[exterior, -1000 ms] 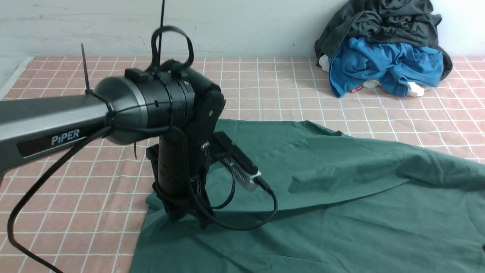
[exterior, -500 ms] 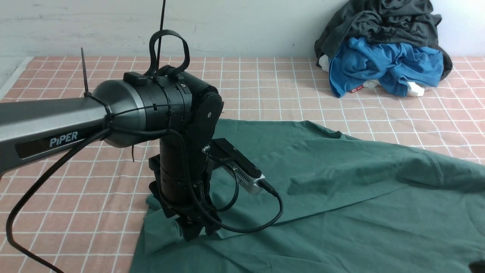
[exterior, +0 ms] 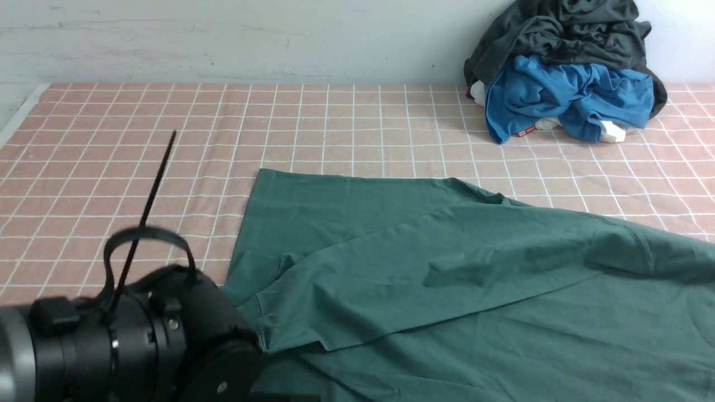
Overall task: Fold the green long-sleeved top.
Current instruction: Use both arms simultaneously to clamp the lower edge of the clothing fabric
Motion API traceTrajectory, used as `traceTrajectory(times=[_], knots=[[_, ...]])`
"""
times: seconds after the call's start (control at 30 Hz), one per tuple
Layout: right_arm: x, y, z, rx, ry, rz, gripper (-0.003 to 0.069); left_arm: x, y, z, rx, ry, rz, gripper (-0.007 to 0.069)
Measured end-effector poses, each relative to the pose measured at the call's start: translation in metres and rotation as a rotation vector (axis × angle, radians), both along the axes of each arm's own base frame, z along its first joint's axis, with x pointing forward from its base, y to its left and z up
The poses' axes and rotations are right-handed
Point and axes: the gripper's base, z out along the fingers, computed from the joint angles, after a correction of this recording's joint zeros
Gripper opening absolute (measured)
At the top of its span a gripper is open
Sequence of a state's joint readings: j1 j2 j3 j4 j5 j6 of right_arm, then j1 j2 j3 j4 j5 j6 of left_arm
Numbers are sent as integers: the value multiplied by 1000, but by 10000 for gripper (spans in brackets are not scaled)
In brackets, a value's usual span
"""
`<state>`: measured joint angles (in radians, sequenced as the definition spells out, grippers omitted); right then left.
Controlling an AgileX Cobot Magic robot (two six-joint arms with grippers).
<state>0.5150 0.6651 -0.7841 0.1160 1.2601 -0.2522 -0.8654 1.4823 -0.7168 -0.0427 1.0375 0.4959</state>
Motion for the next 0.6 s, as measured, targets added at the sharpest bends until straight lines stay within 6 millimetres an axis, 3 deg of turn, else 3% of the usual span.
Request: traceTrajectory(times=[0.13, 0.3, 0.6], knots=[[0, 0, 0, -1, 0, -3, 536, -13, 0, -18, -13, -13, -70, 541], [0, -1, 0, -5, -3, -4, 536, -7, -3, -32, -29, -83, -64, 542], [0, -1, 0, -8, -4, -6, 536, -2, -4, -31, 5, -103, -15, 542]])
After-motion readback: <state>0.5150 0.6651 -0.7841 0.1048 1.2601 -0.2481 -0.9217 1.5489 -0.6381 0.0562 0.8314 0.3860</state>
